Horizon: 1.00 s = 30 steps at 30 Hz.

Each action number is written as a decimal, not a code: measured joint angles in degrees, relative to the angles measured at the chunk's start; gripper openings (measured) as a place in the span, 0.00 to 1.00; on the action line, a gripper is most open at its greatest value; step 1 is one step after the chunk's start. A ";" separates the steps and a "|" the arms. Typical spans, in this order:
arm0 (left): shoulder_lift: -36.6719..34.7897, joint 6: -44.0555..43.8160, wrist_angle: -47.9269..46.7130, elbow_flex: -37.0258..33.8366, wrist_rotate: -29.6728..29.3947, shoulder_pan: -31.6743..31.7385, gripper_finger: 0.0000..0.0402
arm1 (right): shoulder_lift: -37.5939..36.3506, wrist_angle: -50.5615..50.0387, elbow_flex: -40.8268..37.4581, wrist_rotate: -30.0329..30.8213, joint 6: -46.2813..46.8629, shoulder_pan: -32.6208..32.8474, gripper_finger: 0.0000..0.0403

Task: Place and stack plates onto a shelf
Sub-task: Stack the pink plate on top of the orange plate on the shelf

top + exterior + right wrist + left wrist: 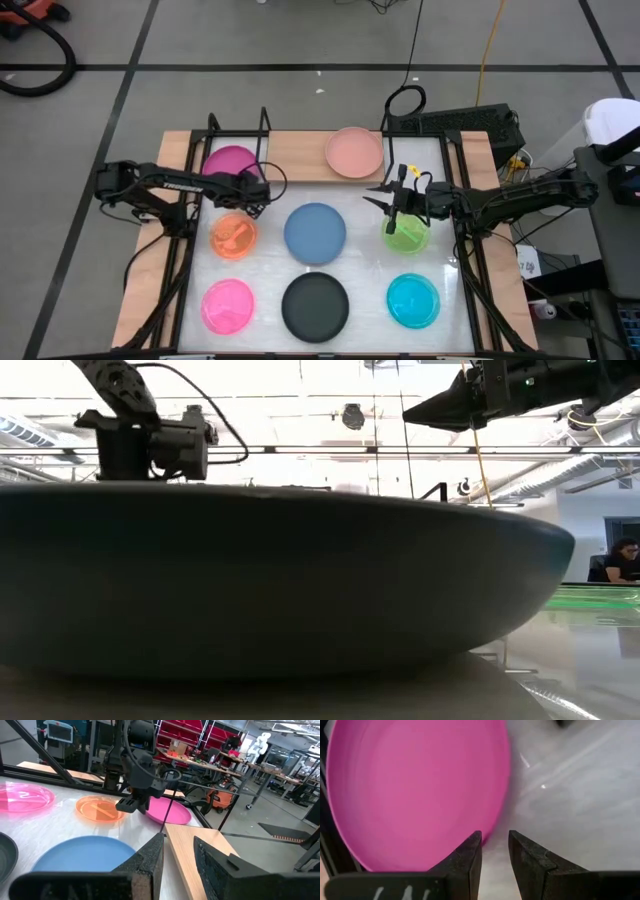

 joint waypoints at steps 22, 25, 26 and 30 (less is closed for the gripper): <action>0.02 0.30 -9.09 4.20 -3.00 -0.77 0.03 | 0.00 -0.29 0.00 -0.02 -0.57 0.00 0.22; -0.66 -0.01 -19.30 10.21 -8.19 -0.75 0.03 | 0.00 -0.29 0.00 -0.02 -0.63 0.00 0.22; -0.96 -0.88 -23.13 12.50 -9.98 -0.75 0.03 | 0.00 -0.29 0.00 -0.02 -0.65 0.00 0.22; -2.57 -4.57 -35.74 22.18 -17.96 -0.75 0.03 | 0.00 -0.45 0.00 -0.02 -0.83 0.00 0.22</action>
